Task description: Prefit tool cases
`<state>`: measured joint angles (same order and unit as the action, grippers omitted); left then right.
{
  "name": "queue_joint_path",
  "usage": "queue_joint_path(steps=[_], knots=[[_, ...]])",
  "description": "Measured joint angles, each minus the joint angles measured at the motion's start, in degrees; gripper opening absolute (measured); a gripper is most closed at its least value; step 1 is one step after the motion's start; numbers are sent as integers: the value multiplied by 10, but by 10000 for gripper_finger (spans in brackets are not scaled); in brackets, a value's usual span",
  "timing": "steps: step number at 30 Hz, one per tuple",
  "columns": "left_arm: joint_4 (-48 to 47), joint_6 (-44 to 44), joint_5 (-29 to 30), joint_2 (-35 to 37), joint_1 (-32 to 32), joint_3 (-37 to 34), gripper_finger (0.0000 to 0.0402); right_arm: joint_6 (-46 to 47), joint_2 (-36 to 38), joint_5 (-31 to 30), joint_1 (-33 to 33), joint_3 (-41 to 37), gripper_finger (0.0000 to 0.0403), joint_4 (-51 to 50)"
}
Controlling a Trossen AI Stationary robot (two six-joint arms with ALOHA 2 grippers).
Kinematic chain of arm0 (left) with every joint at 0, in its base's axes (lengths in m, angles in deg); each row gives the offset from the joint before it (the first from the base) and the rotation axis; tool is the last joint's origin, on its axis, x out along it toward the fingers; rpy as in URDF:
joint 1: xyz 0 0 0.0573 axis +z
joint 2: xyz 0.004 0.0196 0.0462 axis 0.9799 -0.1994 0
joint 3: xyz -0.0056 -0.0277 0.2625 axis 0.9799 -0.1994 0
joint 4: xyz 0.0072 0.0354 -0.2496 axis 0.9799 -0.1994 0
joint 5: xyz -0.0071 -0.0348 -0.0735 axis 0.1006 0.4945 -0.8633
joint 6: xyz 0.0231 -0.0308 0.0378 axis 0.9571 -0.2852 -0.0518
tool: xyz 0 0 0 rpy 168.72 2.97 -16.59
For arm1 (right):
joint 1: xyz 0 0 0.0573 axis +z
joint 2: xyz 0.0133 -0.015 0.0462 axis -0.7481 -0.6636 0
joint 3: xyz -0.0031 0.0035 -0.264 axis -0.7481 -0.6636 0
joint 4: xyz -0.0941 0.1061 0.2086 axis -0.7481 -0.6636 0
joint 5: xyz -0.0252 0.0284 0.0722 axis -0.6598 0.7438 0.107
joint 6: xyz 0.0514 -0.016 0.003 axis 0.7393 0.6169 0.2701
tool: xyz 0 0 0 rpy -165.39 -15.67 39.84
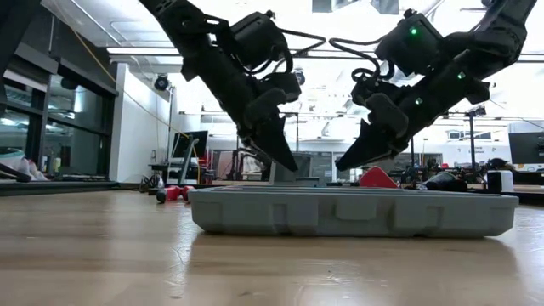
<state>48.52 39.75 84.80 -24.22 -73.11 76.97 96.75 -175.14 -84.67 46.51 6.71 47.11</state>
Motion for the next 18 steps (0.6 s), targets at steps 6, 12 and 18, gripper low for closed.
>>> queue_joint_path(steps=[6,12,18], knots=[[24,19,-58,-18,53,1,19,6,0,0,0,0,0,-8],[49,3,-196,-45,99,1,89,10,0,0,0,0,0,-14],[56,-7,-227,-56,99,1,151,10,0,-1,0,0,0,-21]])
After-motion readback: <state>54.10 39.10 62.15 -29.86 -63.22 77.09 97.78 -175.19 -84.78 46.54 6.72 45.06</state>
